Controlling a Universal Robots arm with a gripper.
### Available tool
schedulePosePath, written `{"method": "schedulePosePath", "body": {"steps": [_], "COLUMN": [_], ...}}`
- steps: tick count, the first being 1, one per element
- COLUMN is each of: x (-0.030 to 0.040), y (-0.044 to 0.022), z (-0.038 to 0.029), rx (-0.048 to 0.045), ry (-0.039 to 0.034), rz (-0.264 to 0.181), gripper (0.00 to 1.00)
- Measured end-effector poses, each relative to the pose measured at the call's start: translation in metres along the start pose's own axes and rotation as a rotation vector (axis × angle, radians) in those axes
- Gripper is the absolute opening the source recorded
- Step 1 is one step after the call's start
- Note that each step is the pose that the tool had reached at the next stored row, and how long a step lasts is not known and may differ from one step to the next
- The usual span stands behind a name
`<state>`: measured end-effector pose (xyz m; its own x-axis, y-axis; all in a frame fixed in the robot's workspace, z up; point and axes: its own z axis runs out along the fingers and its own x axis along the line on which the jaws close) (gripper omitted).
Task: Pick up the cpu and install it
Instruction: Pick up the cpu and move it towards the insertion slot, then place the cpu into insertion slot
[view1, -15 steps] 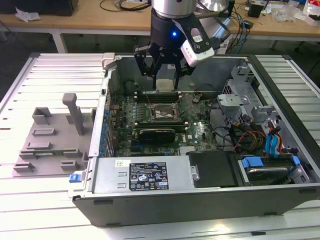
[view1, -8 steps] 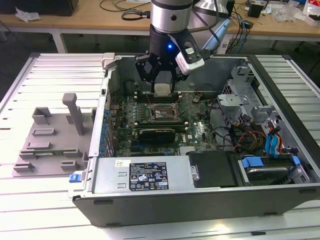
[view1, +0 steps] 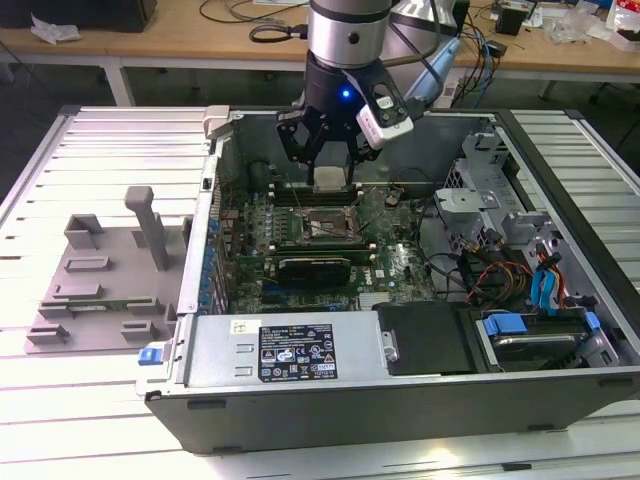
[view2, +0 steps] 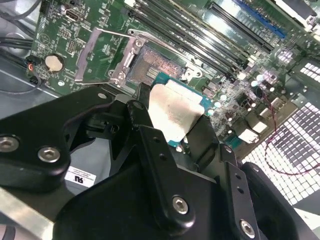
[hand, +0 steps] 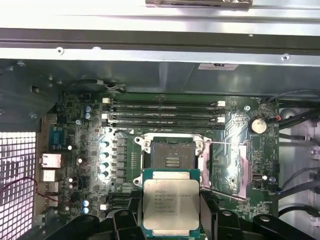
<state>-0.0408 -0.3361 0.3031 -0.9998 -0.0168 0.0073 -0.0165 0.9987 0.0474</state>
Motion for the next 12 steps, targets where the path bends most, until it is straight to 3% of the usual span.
{"method": "schedulePosePath", "body": {"steps": [4,12], "x": [-0.0057,-0.0060], "y": [0.0014,0.0014], "z": [0.0011,0.0011], "rx": [0.0011,0.0011], "ry": [0.0000,0.0000], "rz": [0.000,0.000], "gripper": [0.55,0.55]}}
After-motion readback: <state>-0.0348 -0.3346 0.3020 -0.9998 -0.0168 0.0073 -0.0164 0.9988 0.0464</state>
